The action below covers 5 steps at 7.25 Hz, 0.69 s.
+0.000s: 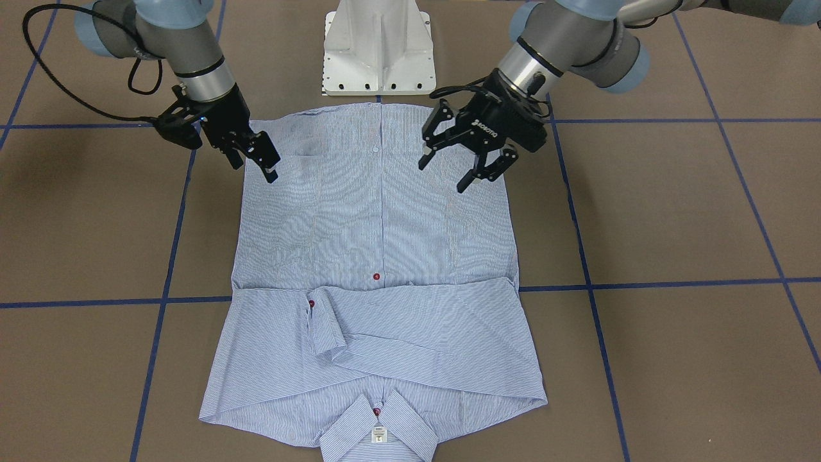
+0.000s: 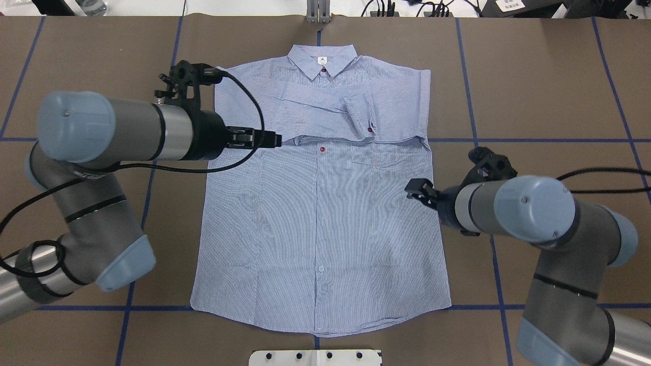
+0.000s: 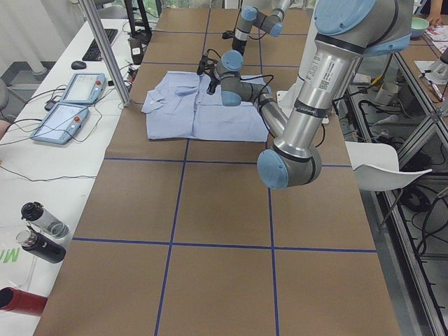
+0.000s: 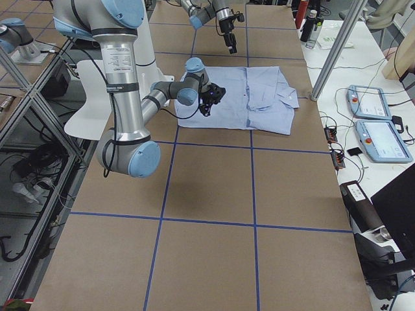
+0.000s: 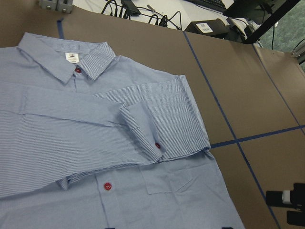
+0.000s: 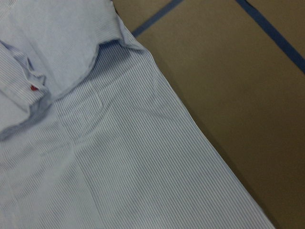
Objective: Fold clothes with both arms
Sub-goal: 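Move both grippers to the shirt hem corners nearest the robot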
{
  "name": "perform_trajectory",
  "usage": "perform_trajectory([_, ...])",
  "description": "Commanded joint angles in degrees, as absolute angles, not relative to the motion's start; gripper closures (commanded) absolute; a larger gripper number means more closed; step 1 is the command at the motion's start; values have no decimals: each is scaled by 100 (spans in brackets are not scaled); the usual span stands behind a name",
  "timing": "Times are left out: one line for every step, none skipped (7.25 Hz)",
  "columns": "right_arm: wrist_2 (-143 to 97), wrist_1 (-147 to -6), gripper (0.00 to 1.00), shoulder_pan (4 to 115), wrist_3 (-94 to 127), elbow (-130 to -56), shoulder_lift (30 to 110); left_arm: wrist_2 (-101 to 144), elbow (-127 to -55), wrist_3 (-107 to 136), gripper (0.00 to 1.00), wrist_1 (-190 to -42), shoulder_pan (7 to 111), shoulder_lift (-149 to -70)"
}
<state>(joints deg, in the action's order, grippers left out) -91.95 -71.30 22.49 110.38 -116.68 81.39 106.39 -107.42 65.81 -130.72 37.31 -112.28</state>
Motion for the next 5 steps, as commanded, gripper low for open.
perform_trajectory([-8120,-7163,1,1025,11888,-12100,8847,11237,-11126,6583,22,-13078,3997,-10330])
perform_trajectory([-7982,-7163,2,672,11944,-12198,9190,11259,-11118,6635,22,-13113,4043,-10249])
perform_trajectory([-7946,-7172,2,537,12110,-12199,9246,11241,-11101,6636,22,-13113,4052,-10248])
perform_trajectory([-7736,-7337,6,371,12407,-12173,9272,11241,-11101,6653,22,-13105,4052,-10239])
perform_trajectory([-7717,-7356,10,343,12419,-12173,9264,11241,-11101,6653,22,-13104,4052,-10248])
